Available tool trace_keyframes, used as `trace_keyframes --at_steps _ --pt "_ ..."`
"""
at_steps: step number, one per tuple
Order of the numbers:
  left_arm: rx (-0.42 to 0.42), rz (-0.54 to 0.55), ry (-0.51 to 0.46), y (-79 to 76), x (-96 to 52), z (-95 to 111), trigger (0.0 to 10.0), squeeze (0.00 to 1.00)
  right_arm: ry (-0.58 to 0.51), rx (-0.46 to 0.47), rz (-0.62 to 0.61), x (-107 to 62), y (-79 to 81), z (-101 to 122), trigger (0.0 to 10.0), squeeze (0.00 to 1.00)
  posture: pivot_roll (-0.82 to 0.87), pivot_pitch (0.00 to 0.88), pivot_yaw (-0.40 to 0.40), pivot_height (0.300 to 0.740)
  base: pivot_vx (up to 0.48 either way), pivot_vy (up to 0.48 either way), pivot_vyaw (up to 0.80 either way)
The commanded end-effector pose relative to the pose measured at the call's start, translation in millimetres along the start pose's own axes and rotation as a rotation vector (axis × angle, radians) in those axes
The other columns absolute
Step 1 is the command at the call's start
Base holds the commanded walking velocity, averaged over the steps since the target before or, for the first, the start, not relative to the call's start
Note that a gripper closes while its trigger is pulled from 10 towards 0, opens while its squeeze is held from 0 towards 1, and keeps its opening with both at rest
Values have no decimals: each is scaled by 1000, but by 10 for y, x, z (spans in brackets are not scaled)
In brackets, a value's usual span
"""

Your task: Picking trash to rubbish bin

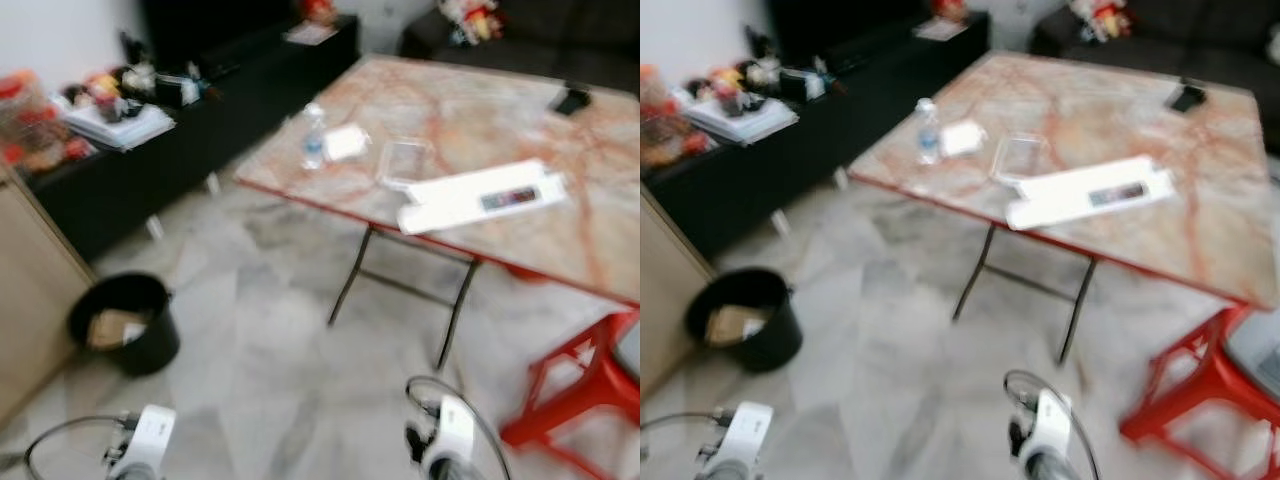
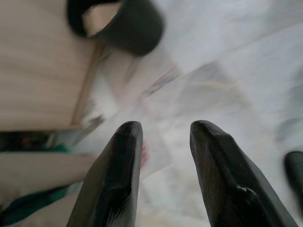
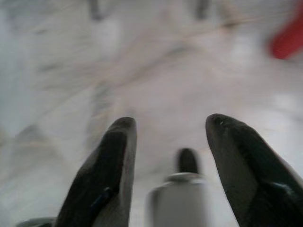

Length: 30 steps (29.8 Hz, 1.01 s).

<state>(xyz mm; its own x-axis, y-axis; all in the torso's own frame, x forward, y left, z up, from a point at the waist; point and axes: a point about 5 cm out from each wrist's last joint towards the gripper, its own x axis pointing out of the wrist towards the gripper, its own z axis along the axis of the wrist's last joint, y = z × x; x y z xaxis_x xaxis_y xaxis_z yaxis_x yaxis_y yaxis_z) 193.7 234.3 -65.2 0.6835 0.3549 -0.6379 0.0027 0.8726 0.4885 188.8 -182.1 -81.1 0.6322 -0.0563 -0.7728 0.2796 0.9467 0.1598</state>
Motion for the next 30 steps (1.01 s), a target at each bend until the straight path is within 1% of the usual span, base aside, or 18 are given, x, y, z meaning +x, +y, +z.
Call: trace_keyframes --at_steps 1,14,25,27,28,30 --pt "21 19 34 102 -1 -101 10000 0 3 10 26 9 122 -16 10000 0 107 64 43 728 0 0 -769" --pt "16 13 32 83 -3 -93 10000 0 3 9 36 14 154 -8 10000 0 109 87 45 728 0 0 -768" --pt "10 20 23 98 -6 -99 10000 0 -11 8 54 19 192 17 10000 0 109 106 47 728 0 0 -767" --pt "18 9 -30 83 2 -19 10000 0 -35 -38 82 30 251 76 10000 0 109 114 46 728 0 0 0" --pt "9 10 -61 82 7 32 10000 0 -61 -86 113 37 306 133 10000 0 109 117 47 728 0 0 0" --pt "-1 19 -81 92 11 64 10000 0 -84 -111 134 43 343 189 10000 0 102 120 45 728 0 0 0"
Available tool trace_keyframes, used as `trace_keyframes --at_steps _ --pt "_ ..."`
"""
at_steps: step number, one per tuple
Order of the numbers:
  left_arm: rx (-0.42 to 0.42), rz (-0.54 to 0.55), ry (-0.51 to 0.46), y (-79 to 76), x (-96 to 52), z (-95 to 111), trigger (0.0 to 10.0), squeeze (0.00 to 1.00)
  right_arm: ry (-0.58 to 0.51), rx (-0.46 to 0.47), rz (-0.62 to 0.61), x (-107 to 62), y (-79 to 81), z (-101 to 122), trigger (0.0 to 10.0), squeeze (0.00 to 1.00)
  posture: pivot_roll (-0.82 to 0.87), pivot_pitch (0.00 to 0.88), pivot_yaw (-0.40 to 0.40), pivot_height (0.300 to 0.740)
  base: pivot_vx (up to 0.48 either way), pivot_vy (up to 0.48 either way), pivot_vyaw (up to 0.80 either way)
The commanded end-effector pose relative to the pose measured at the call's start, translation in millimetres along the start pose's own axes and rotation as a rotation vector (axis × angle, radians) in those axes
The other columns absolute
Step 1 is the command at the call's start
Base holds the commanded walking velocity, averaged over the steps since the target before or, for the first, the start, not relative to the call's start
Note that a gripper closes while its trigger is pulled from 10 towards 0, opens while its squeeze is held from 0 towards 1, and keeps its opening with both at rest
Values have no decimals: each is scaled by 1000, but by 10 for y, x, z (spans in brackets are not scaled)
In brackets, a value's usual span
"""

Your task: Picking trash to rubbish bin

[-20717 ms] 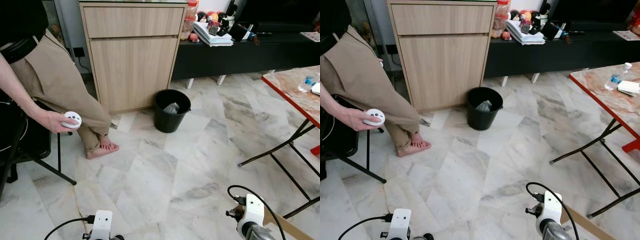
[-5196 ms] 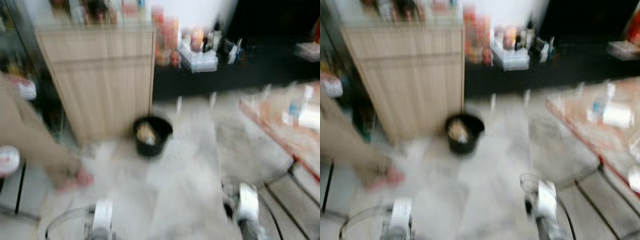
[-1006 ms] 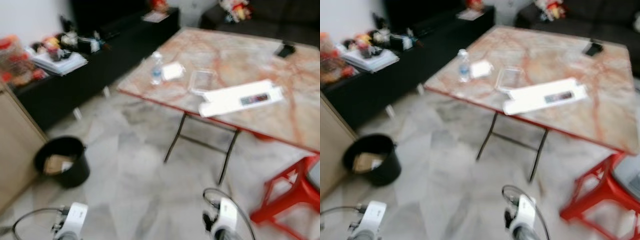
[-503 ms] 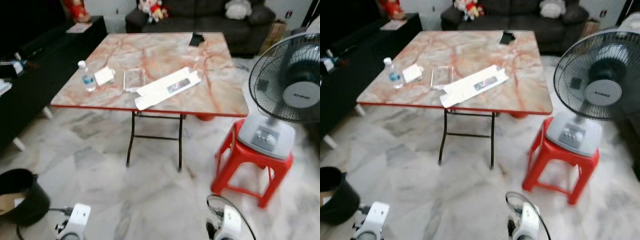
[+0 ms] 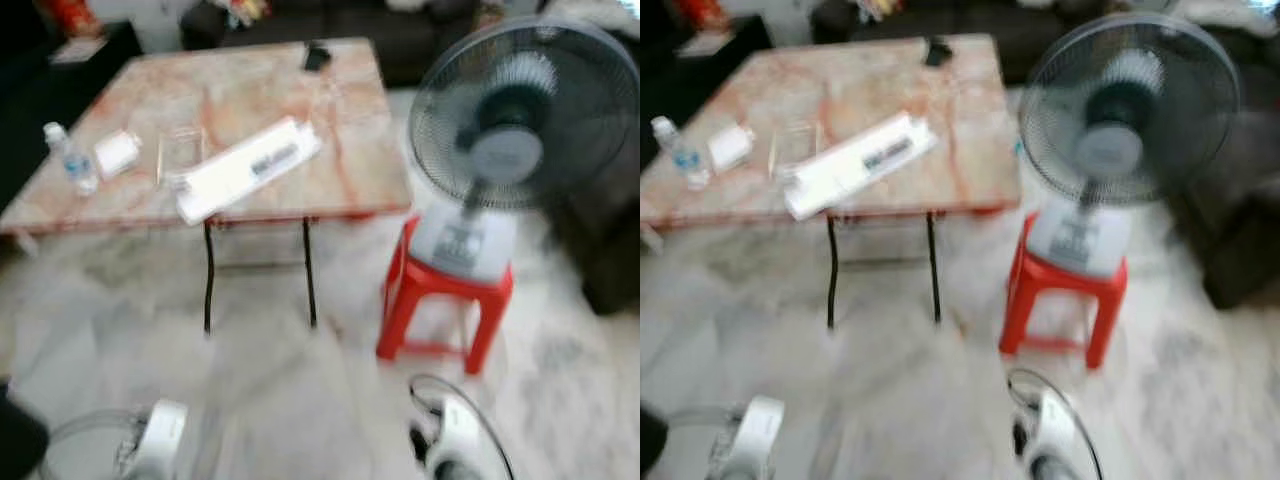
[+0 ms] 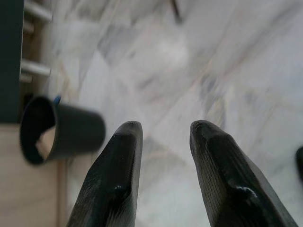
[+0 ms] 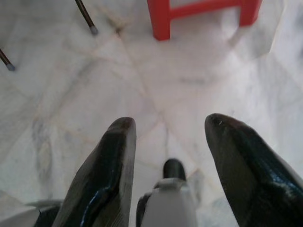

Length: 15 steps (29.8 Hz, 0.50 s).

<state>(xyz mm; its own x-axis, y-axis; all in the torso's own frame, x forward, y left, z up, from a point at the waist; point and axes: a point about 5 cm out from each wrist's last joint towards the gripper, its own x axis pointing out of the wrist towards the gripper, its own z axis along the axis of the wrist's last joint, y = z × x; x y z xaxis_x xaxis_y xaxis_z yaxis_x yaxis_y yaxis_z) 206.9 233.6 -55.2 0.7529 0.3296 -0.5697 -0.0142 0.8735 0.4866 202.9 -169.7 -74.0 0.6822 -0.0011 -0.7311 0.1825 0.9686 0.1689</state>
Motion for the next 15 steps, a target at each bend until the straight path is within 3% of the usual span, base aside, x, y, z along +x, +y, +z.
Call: trace_keyframes --at_steps 1,9,11,12,15 --pt "3 19 -8 62 -13 -49 10000 0 -64 -60 82 43 195 160 10000 0 96 123 44 728 0 0 0" --pt "-54 100 -223 165 64 402 10000 0 -218 -148 169 81 330 567 10000 0 99 131 36 728 0 0 0" --pt "-77 142 -317 231 80 620 10000 0 -300 -195 219 80 455 763 10000 0 93 131 35 728 0 0 0" --pt "-77 142 -317 231 80 620 10000 0 -300 -195 219 80 455 763 10000 0 93 131 35 728 0 0 0" --pt "-74 166 -446 272 65 887 10000 0 -404 -200 272 60 602 1003 10000 0 91 130 33 728 0 0 0"
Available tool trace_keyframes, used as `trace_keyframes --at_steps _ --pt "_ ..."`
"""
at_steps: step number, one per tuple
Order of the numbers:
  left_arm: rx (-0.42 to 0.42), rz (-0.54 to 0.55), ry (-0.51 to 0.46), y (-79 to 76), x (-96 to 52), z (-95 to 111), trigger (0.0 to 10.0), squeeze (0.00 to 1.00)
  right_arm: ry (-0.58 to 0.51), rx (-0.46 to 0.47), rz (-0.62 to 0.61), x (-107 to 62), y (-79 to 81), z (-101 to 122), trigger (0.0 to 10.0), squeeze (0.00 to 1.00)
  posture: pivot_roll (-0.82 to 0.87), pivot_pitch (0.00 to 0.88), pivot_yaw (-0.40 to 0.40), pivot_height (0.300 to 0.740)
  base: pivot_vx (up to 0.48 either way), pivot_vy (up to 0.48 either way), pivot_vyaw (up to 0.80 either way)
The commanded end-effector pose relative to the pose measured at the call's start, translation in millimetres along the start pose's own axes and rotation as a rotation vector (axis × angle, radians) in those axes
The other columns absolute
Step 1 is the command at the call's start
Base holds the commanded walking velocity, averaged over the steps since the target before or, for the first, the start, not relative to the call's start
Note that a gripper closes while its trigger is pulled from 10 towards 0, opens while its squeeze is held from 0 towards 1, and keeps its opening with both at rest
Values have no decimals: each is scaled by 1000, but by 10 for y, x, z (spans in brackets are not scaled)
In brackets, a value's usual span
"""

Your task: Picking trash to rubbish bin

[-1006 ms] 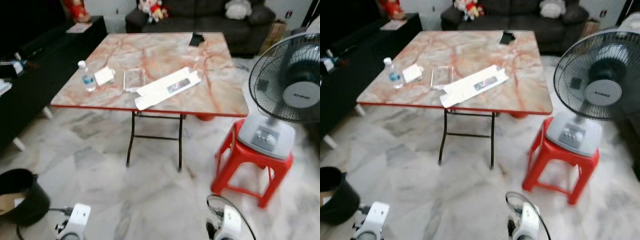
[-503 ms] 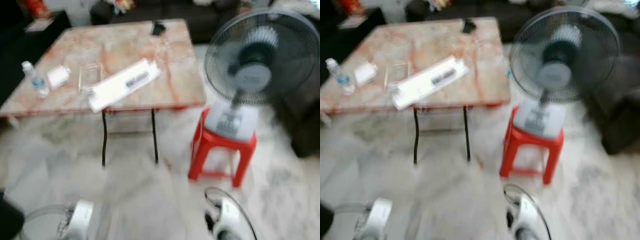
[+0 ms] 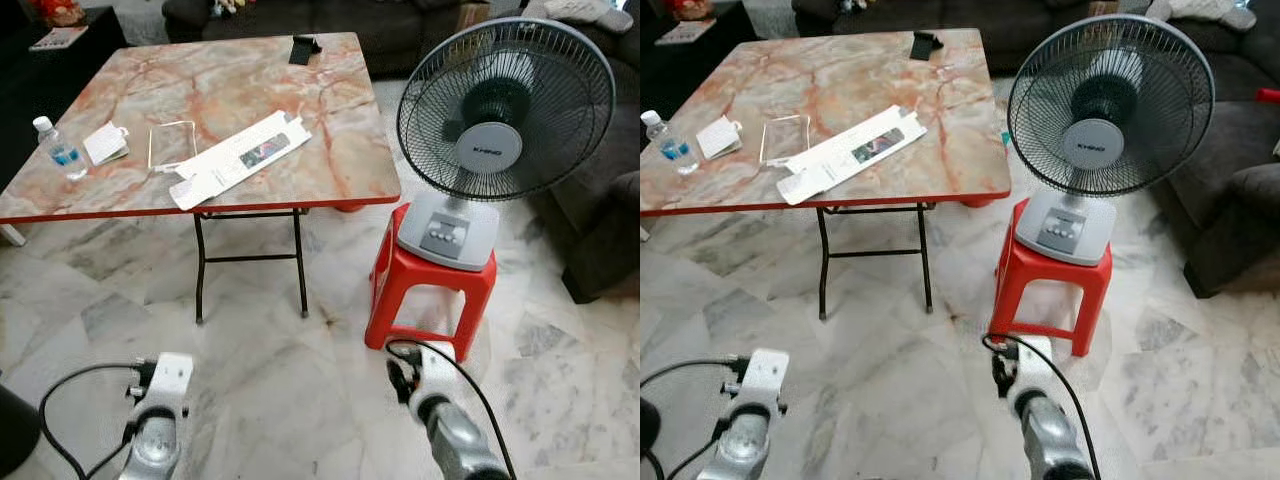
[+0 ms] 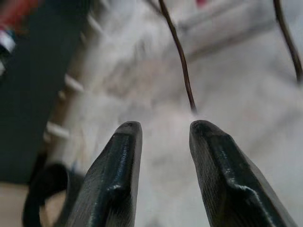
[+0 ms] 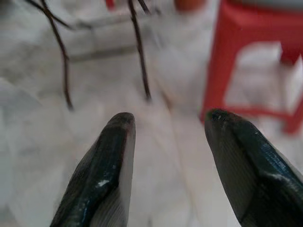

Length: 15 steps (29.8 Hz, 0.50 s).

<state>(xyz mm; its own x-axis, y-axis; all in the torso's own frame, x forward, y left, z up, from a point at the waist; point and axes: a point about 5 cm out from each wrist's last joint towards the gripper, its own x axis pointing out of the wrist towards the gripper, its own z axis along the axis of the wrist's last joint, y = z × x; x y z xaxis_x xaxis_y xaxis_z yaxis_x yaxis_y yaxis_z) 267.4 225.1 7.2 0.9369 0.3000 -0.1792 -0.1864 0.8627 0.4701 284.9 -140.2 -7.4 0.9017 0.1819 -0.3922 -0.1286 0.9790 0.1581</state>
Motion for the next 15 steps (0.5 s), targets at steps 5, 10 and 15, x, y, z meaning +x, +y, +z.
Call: trace_keyframes --at_steps 5,10,15 --pt "-21 11 -261 -8 170 640 10000 0 -269 -55 112 166 281 607 10000 0 90 123 31 728 0 0 0" --pt "-41 -9 -412 -59 149 1008 10000 0 -421 -96 206 187 556 932 10000 0 90 114 35 728 0 0 0" --pt "-107 6 -462 -57 136 1201 10000 1000 -548 -71 253 162 757 1215 10000 0 92 104 38 728 0 0 0"
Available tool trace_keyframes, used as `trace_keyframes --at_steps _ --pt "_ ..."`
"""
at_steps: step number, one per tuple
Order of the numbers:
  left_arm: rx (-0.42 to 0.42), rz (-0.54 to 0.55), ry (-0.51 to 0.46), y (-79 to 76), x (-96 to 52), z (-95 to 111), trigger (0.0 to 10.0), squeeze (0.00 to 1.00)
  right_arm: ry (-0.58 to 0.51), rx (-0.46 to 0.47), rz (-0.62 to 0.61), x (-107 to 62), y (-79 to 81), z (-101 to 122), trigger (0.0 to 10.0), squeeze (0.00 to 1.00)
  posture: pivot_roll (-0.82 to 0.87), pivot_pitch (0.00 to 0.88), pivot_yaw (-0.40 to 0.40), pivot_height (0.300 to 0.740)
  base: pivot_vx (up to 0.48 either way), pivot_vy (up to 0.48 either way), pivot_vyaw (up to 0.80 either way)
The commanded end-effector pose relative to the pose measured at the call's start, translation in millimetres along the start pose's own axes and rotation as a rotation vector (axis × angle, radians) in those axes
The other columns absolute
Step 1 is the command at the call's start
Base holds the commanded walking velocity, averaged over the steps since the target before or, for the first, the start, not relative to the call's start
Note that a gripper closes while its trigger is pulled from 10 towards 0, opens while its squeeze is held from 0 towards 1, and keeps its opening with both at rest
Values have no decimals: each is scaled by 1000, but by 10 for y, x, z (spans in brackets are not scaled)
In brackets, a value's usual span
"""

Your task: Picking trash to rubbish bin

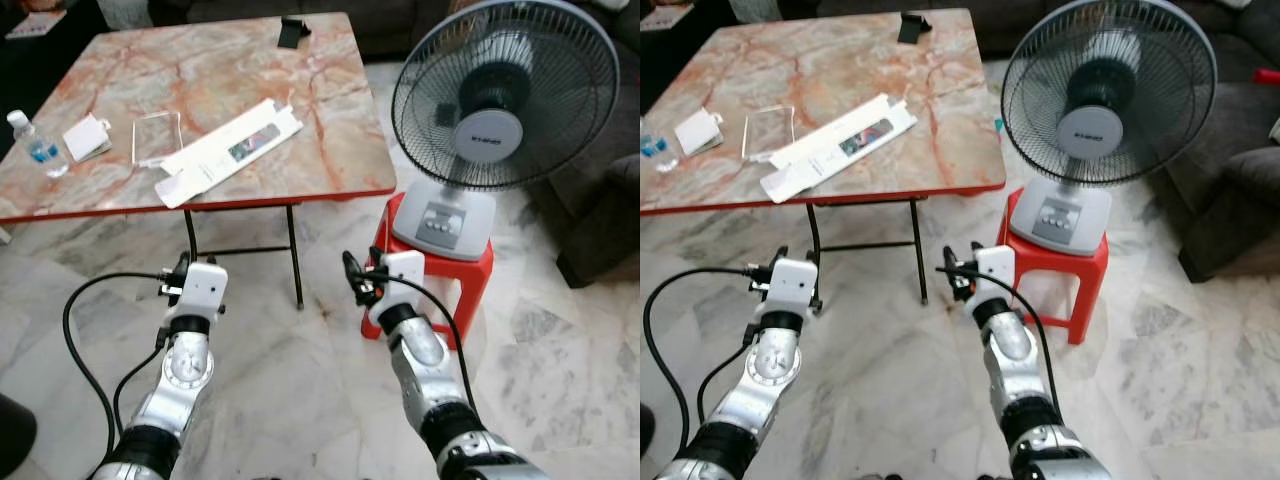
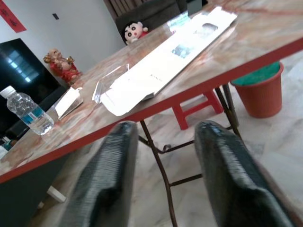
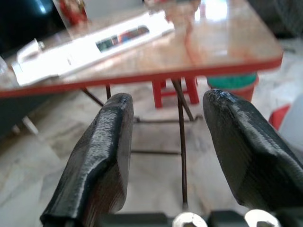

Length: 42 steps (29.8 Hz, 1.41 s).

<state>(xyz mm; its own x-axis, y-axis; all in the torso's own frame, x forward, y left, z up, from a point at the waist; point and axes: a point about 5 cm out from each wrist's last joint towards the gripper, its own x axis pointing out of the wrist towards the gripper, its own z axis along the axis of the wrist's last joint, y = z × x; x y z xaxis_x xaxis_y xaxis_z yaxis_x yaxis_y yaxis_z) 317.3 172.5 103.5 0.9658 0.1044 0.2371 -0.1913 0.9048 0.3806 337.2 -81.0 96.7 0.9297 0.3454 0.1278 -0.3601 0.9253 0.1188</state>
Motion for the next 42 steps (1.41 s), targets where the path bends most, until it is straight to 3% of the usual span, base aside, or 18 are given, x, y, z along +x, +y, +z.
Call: trace_keyframes --at_steps 1,6,7,8,9,13,14,16,17,18,35,36,37,42 --pt "-7 8 -6 33 10 39 10000 1000 -59 -3 30 81 94 132 10000 0 87 99 40 728 0 0 0" --pt "-51 -11 -37 -8 43 167 10000 1000 -93 -18 74 141 214 232 10000 0 88 86 38 728 0 0 0" --pt "-55 -12 -47 -14 49 198 10000 129 -95 -26 79 147 229 243 10000 0 88 86 38 728 0 0 0" --pt "-57 -13 -54 -17 52 218 10000 129 -95 -32 83 151 238 250 10000 0 88 86 38 728 0 0 0" --pt "-64 -9 -59 -20 61 239 10000 0 -99 -24 80 157 241 258 10000 0 88 86 38 728 0 0 0" --pt "-62 -8 -77 -32 88 313 10000 0 -112 -10 69 177 241 303 10000 0 99 79 38 728 0 0 0" --pt "-77 -5 -73 -31 97 324 10000 1000 -123 -2 72 196 253 340 10000 0 94 77 41 728 0 0 0" --pt "-85 -12 -80 -35 111 356 10000 1000 -125 1 83 211 271 367 10000 0 94 80 43 728 0 0 0" --pt "-95 -19 -86 -42 120 373 10000 1000 -121 -6 80 216 269 371 10000 86 94 80 43 728 0 0 0" --pt "-98 -23 -90 -47 127 392 10000 1000 -129 9 71 220 259 387 10000 1000 97 87 45 728 0 0 0" --pt "-163 -35 -113 -143 217 558 10000 1000 -135 21 9 248 140 472 10000 1000 73 97 52 728 0 0 0" --pt "-156 -26 -96 -153 209 532 10000 180 -125 1 15 268 143 485 10000 1000 85 104 46 728 0 0 0" --pt "-158 -24 -82 -162 202 509 10000 0 -115 -24 23 286 151 488 10000 0 99 107 41 728 0 0 0" --pt "-187 18 -42 -93 158 426 10000 0 -90 -3 17 305 165 457 10000 0 121 120 33 728 0 0 0"
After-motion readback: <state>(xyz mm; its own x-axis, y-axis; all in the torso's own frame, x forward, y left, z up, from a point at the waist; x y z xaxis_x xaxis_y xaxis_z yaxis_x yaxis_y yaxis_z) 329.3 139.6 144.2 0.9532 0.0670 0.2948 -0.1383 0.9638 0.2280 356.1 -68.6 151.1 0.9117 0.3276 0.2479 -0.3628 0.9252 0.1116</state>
